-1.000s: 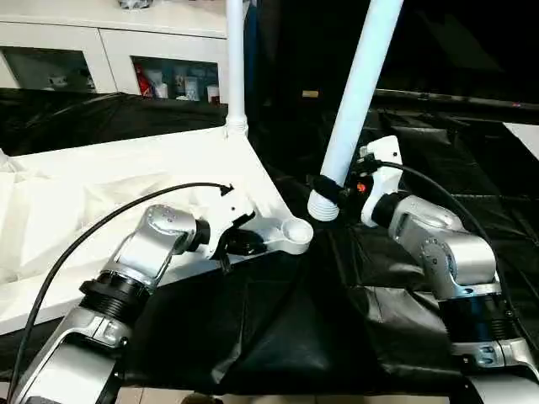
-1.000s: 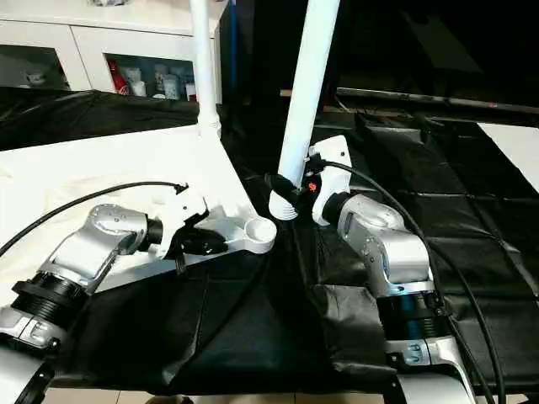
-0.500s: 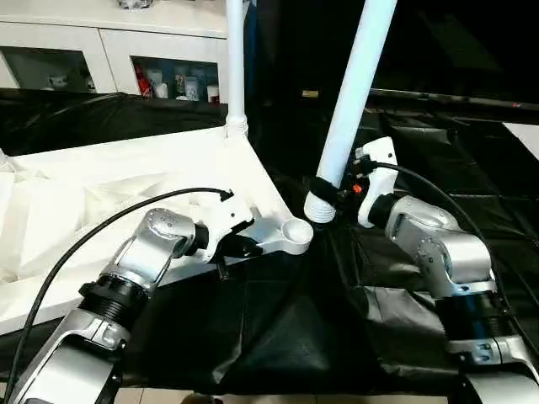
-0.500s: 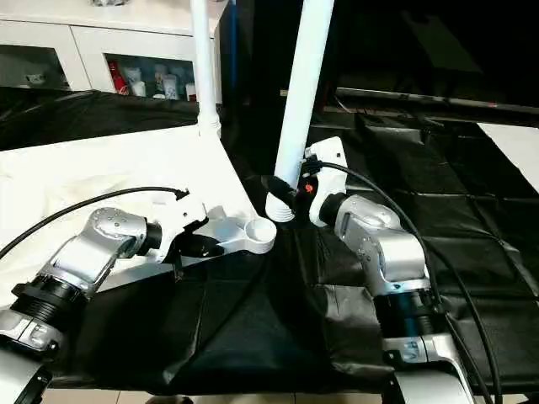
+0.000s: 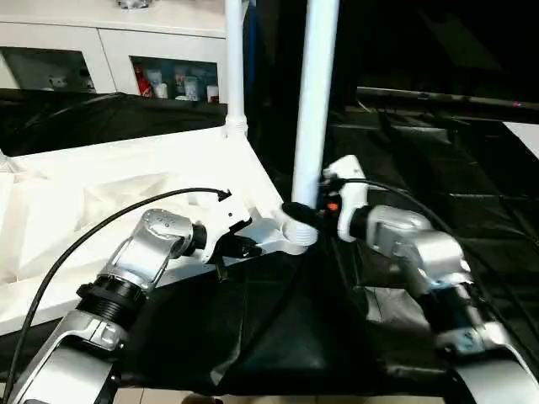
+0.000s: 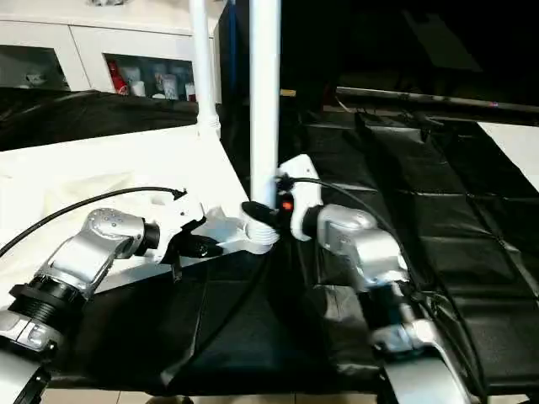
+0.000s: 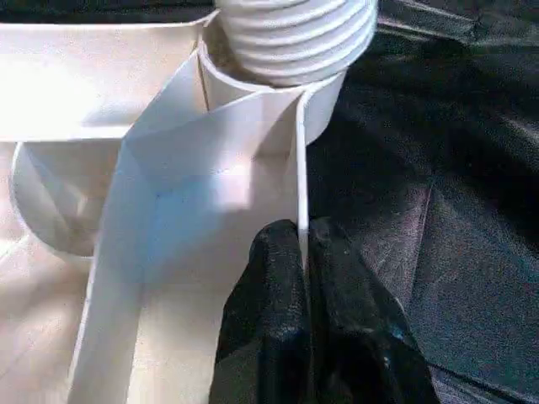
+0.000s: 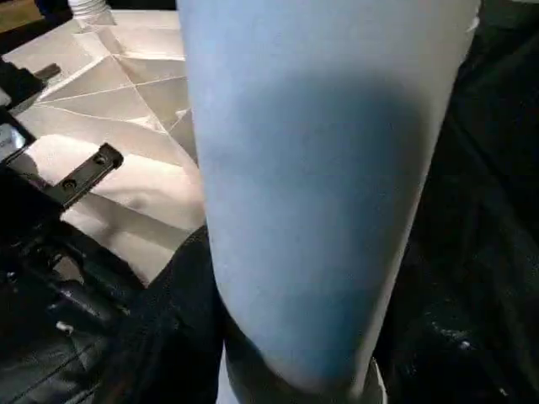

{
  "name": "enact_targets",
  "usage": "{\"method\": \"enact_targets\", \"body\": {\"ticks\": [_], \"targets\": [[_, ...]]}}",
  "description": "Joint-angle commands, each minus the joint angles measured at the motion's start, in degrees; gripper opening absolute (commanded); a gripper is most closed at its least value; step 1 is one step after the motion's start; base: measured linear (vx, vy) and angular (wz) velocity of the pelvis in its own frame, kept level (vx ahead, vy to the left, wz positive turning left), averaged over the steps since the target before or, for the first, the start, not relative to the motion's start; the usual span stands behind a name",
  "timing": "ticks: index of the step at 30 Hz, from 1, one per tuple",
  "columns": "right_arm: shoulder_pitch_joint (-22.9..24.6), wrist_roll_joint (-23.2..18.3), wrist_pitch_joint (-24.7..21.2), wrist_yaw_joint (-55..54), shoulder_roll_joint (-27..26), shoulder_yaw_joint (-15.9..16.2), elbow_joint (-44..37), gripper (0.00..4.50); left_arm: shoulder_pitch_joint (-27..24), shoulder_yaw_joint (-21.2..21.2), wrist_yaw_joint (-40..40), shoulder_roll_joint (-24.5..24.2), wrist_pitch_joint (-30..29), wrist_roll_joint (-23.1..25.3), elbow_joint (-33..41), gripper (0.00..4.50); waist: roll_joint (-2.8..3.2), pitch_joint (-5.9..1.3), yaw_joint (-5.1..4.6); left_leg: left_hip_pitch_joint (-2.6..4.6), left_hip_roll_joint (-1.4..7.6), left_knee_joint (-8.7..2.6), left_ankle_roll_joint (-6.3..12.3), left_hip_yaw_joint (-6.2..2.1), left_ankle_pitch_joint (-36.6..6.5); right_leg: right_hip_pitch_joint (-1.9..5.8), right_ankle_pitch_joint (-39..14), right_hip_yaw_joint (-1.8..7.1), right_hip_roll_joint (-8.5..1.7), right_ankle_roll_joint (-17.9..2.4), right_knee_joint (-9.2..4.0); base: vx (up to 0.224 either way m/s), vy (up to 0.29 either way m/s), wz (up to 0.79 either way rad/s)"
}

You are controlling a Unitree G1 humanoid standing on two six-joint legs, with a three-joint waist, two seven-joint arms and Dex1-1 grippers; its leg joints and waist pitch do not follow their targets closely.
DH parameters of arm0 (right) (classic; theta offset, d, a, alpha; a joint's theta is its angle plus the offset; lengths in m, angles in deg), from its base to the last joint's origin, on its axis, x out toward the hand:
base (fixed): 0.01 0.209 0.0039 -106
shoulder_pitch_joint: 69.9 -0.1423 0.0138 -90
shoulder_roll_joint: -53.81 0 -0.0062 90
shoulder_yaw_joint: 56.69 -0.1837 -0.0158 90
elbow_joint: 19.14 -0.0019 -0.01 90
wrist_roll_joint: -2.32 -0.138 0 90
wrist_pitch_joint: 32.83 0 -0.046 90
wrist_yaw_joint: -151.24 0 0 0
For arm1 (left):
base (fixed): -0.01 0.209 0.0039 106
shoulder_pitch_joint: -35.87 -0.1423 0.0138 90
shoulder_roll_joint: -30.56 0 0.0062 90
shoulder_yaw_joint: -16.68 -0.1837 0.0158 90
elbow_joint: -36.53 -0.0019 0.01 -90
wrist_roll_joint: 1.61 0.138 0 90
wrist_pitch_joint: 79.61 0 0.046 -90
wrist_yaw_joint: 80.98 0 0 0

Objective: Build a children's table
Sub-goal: Insert table leg to table base

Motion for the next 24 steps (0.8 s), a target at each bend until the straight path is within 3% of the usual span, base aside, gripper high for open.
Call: {"method": "enact_targets", "body": {"ticks": [1, 11, 16, 17, 19, 24], "targets": [[-0.54, 0.97, 0.94, 0.0, 0.19, 0.21, 1.9, 1.9, -0.87, 1.88, -1.53, 0.67, 2.05, -3.52, 1.35, 0.0, -0.45, -4.22, 0.18, 1.27, 2.3, -4.39, -1.81, -0.81, -16.03, 2.2, -19.29, 2.8, -4.76, -9.49, -5.05, 0.0, 0.0, 0.0], [-1.78, 1.44, 5.34, 0.79, -1.2, -0.77, 7.84, 1.9, -1.13, 2.53, -0.89, 0.81, 2.18, -3.53, 1.7, 0.0, -0.31, -4.18, 0.1, 1.29, 2.27, -4.45, -1.71, -0.76, -16.33, 2.22, -18.96, 2.82, -4.66, -9.65, -5.02, 0.0, 0.0, 0.0], [0.49, 0.13, 6.71, 1.31, -1.59, -1.95, 8.27, 1.9, -1.2, 3.28, 0.94, 1.24, 2.8, -3.37, 1.17, 0.0, -0.23, -4.22, 0.16, 1.31, 2.32, -4.48, -1.62, -0.83, -16.88, 2.22, -19.45, 2.85, -4.7, -9.52, -5.1, 0.0, 0.0, 0.0], [2.68, -1.41, 8.44, 0.77, -2.44, -4.41, 9.55, 1.9, -0.97, 4.16, 2.34, 1.83, 3.0, -3.51, 0.66, 0.0, 0.32, -4.23, 0.27, 1.35, 2.31, -4.49, -1.64, -0.82, -17.16, 2.14, -19.04, 2.9, -4.69, -9.67, -5.16, 0.0, 0.0, 0.0], [3.56, -1.82, 9.3, 0.57, -2.76, -5.27, 10.14, 1.9, -0.86, 4.51, 2.72, 2.02, 3.0, -3.6, 0.48, 0.0, 0.08, -4.31, 0.34, 1.39, 2.3, -4.46, -1.55, -0.81, -17.47, 2.22, -19.05, 2.86, -4.74, -9.79, -5.25, 0.0, 0.0, 0.0], [7.77, -2.51, 12.91, -0.63, -3.66, -7.25, 11.67, 1.9, -0.41, 5.18, 3.71, 2.05, 3.0, -3.53, -0.05, 0.0, 0.36, -4.24, 0.4, 1.5, 2.29, -4.57, -1.44, -0.94, -19.26, 2.09, -21.29, 2.76, -4.76, -9.83, -5.48, 0.0, 0.0, 0.0]]}}
